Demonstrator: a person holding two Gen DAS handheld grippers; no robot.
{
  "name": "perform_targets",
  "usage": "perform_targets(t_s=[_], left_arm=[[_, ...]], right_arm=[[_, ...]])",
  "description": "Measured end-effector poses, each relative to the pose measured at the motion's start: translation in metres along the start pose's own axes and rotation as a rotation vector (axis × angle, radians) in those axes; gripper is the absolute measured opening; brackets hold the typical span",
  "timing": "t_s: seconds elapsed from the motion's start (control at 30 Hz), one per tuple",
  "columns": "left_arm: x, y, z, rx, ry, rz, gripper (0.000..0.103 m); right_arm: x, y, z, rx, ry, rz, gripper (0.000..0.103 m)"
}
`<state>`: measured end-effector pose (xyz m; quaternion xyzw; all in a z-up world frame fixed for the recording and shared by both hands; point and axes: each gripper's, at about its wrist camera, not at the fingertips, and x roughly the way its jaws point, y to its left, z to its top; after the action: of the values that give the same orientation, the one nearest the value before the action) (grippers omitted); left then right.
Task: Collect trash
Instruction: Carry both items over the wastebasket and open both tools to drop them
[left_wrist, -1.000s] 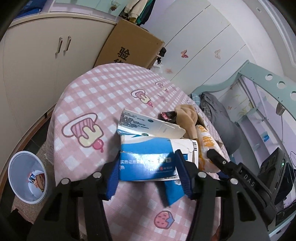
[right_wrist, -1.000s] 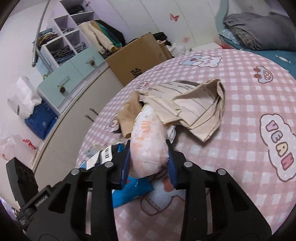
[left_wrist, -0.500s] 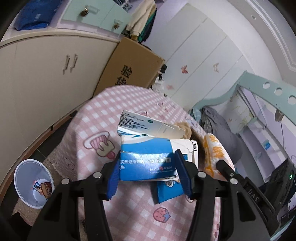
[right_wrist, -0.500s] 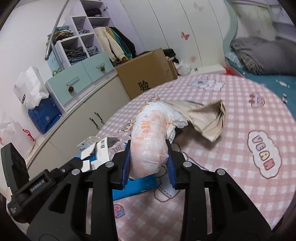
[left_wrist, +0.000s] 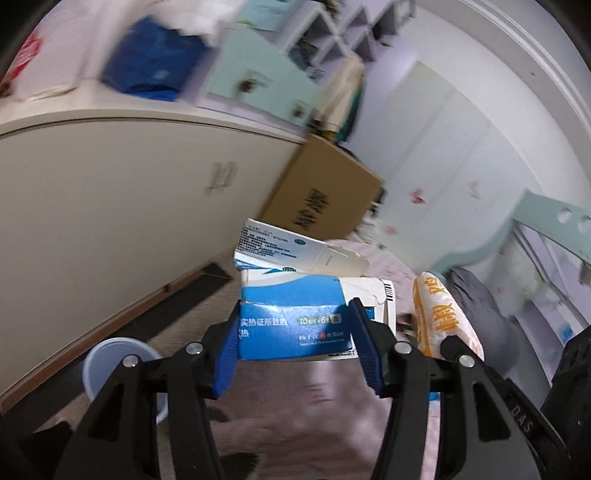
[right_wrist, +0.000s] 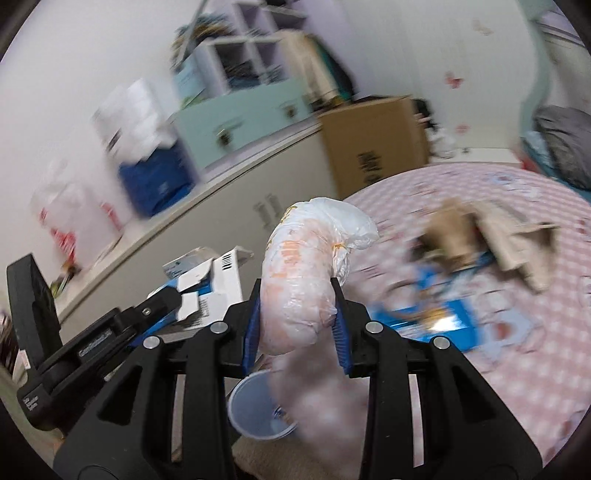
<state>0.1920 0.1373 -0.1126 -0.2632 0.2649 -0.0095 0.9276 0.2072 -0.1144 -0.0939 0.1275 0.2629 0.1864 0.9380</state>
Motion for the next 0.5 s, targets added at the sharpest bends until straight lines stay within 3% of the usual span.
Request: perform_targets(t_s=[0.23,0.4,0.5], left_arm=[[0.000,0.096,-0.005,-0.067,0.004,0.222,0.054],[0.025,0.164,-0.023,-0.132,0.078,0.378,0.054],[0.046,0.198,-0.035,-0.165,0.139,0.433,0.054]], right_arm=[[0.074,0.084,-0.045,-0.150,0.171,0.119,0.033],[0.129,0.121,-0.086,-0.229,0.302,0.157,0.033],[0.169,0.132,-0.115,-0.256,0.403,0.165,0.033]])
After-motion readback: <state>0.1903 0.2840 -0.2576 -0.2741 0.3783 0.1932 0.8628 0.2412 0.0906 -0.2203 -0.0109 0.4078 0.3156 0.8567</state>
